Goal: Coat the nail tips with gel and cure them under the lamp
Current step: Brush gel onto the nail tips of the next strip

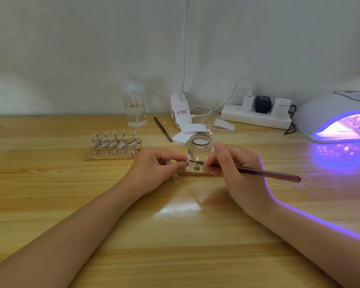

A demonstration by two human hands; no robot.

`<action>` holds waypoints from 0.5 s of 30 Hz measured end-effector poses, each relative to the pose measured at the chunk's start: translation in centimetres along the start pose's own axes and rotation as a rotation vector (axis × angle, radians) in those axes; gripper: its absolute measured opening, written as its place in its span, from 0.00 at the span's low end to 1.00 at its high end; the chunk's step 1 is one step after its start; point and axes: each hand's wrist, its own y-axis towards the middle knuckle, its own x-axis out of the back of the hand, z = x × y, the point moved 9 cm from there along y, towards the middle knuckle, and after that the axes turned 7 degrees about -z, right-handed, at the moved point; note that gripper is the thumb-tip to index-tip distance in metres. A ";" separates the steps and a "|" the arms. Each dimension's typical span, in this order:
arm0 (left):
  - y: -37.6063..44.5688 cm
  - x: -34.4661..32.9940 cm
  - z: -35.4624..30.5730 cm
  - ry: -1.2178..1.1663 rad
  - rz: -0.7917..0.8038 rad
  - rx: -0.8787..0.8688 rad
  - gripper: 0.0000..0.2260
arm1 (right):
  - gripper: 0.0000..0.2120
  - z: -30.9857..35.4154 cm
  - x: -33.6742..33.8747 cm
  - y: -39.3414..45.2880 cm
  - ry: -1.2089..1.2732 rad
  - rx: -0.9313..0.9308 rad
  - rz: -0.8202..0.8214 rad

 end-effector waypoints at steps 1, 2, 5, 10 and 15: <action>0.0 0.0 0.0 0.009 0.002 -0.003 0.06 | 0.16 0.1 0.0 0.1 -0.030 0.015 0.000; 0.0 0.0 0.0 0.016 0.004 -0.004 0.06 | 0.16 0.1 0.0 0.2 -0.063 0.026 0.005; 0.0 -0.1 0.0 0.016 0.003 0.004 0.05 | 0.16 0.1 -0.3 0.3 -0.126 0.022 0.023; 0.0 0.0 -0.2 0.006 -0.008 0.007 0.06 | 0.17 -0.2 -0.4 0.2 -0.164 -0.012 0.031; 0.0 0.1 -0.3 -0.004 -0.016 0.010 0.08 | 0.18 0.1 -0.4 0.0 -0.072 -0.001 0.050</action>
